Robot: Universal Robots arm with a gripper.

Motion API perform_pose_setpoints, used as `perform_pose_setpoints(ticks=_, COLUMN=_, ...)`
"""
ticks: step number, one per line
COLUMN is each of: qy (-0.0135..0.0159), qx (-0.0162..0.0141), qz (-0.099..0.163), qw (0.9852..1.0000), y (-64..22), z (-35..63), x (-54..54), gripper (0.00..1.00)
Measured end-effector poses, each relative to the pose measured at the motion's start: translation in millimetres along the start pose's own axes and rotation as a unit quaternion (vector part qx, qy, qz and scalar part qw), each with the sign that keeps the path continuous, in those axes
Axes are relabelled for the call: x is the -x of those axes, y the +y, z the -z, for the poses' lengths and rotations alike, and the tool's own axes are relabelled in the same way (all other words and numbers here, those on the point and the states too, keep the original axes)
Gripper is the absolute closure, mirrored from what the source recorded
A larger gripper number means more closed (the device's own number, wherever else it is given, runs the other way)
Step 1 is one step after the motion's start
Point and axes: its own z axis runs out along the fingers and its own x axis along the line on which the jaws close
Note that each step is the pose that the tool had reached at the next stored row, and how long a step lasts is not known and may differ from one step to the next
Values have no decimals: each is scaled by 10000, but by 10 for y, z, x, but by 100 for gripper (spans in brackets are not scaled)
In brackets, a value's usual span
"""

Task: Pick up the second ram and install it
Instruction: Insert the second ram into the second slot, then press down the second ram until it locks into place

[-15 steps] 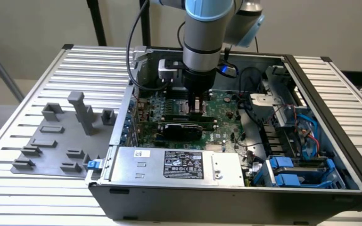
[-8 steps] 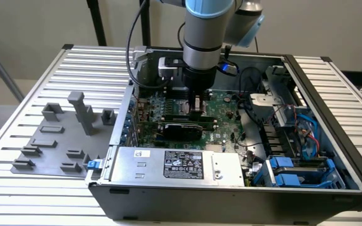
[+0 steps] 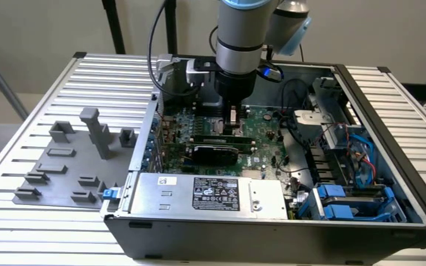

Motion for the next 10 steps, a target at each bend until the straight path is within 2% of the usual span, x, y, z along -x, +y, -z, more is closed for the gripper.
perform_pose_setpoints(ticks=2, qy=0, qx=0, qz=0, qw=10000, y=0, z=0, x=0, gripper=89)
perform_pose_setpoints(ticks=10, qy=1, qx=0, qz=0, qw=10000, y=0, z=1, x=0, gripper=89)
